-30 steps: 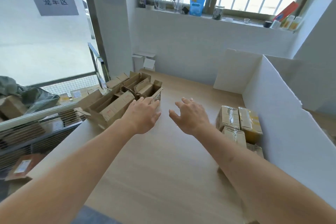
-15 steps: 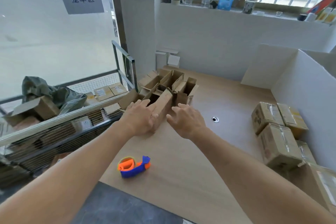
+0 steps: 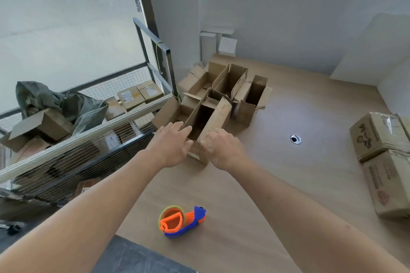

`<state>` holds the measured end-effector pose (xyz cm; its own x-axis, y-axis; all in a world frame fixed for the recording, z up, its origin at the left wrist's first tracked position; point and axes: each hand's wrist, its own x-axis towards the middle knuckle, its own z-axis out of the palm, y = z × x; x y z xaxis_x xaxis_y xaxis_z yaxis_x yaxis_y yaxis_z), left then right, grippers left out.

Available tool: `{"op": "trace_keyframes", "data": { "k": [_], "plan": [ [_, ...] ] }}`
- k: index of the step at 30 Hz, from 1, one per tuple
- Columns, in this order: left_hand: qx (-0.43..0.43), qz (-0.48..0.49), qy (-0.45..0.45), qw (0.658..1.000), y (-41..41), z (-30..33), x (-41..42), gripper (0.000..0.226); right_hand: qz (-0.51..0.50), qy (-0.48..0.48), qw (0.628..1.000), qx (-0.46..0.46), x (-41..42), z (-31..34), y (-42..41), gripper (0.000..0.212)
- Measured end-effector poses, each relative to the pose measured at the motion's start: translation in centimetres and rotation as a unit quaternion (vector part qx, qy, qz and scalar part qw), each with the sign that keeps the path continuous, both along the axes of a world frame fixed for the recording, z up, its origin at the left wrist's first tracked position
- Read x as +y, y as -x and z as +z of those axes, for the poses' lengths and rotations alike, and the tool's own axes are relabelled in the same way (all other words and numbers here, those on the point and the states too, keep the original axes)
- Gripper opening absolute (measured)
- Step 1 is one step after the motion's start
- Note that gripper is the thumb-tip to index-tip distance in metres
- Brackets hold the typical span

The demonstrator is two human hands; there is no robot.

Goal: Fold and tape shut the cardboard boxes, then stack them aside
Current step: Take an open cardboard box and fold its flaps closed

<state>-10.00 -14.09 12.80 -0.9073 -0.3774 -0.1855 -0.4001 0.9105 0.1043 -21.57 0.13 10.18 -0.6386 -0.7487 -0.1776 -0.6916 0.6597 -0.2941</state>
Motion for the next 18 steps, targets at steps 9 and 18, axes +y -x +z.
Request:
{"op": "trace_keyframes", "data": {
  "k": [9,18],
  "plan": [
    [-0.059,-0.011,-0.051,0.997,4.4,-5.6,-6.3,0.058,-0.054,-0.009,0.994,-0.095,-6.4,-5.0,3.6,0.045],
    [-0.086,-0.055,-0.118,0.988,6.3,-9.4,-9.8,0.070,-0.215,0.044,0.971,-0.095,-8.9,-7.6,2.2,0.025]
  ]
}}
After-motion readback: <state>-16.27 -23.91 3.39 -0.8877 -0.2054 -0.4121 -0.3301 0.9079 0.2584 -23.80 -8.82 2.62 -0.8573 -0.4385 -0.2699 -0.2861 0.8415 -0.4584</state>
